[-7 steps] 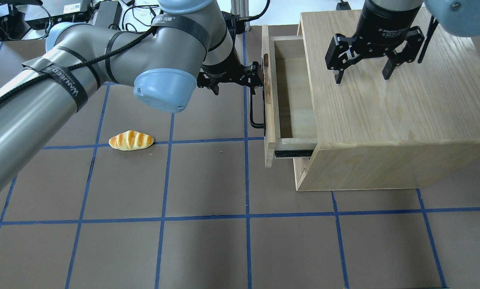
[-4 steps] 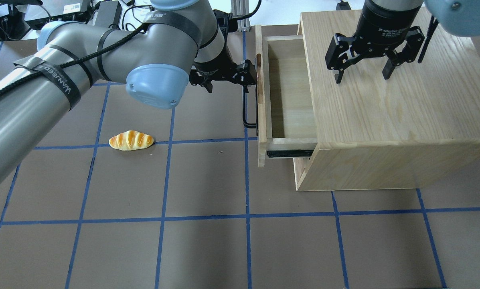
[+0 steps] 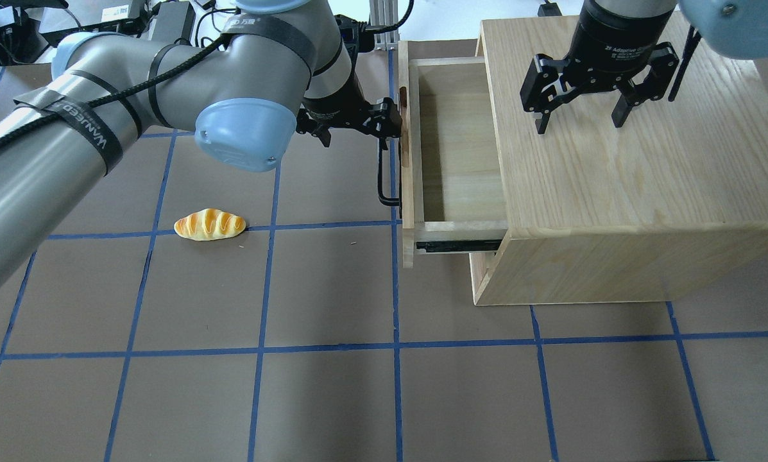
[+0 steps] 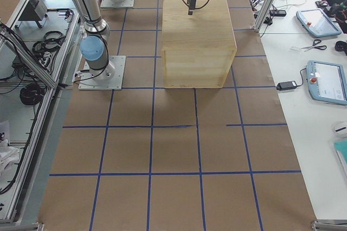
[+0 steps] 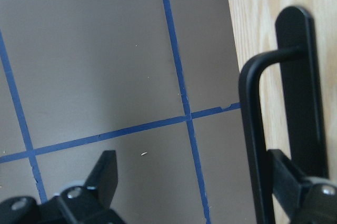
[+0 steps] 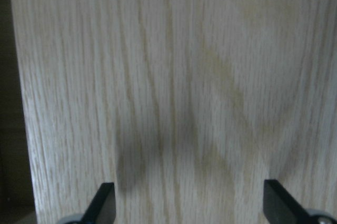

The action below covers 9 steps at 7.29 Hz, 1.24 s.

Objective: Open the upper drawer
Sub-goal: 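Pull the drawer handle with the left gripper away from the cabinet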

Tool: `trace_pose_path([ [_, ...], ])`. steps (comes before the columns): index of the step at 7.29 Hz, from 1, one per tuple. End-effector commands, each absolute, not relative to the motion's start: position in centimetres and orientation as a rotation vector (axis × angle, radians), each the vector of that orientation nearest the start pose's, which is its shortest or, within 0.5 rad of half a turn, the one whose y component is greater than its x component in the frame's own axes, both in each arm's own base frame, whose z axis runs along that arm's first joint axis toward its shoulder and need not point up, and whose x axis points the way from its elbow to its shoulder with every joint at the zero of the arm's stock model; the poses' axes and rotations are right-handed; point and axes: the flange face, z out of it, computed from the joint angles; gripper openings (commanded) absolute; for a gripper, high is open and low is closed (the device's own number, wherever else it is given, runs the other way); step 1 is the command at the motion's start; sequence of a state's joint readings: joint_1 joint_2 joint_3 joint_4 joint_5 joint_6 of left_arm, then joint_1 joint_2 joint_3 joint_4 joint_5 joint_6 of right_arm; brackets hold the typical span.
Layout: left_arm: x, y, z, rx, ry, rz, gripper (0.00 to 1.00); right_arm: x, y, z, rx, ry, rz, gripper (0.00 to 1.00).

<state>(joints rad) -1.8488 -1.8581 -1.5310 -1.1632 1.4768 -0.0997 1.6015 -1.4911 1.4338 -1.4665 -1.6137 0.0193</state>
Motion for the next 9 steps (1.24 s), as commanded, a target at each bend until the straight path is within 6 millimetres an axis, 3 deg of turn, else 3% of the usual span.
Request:
trace_pose_path([
  [1, -29.8, -55.5, 39.4, 0.309, 3.238, -0.232, 1.00, 14.5, -51.6, 50.5, -0.019, 3.185, 0.072, 1.00],
  [7, -28.9, -55.0, 40.8, 0.313, 3.235, -0.233, 1.00, 14.5, -51.6, 50.5, -0.019, 3.185, 0.072, 1.00],
  [9, -28.5, -53.9, 43.7, 0.309, 3.235, -0.201, 1.00, 14.5, -51.6, 50.5, -0.019, 3.185, 0.072, 1.00],
])
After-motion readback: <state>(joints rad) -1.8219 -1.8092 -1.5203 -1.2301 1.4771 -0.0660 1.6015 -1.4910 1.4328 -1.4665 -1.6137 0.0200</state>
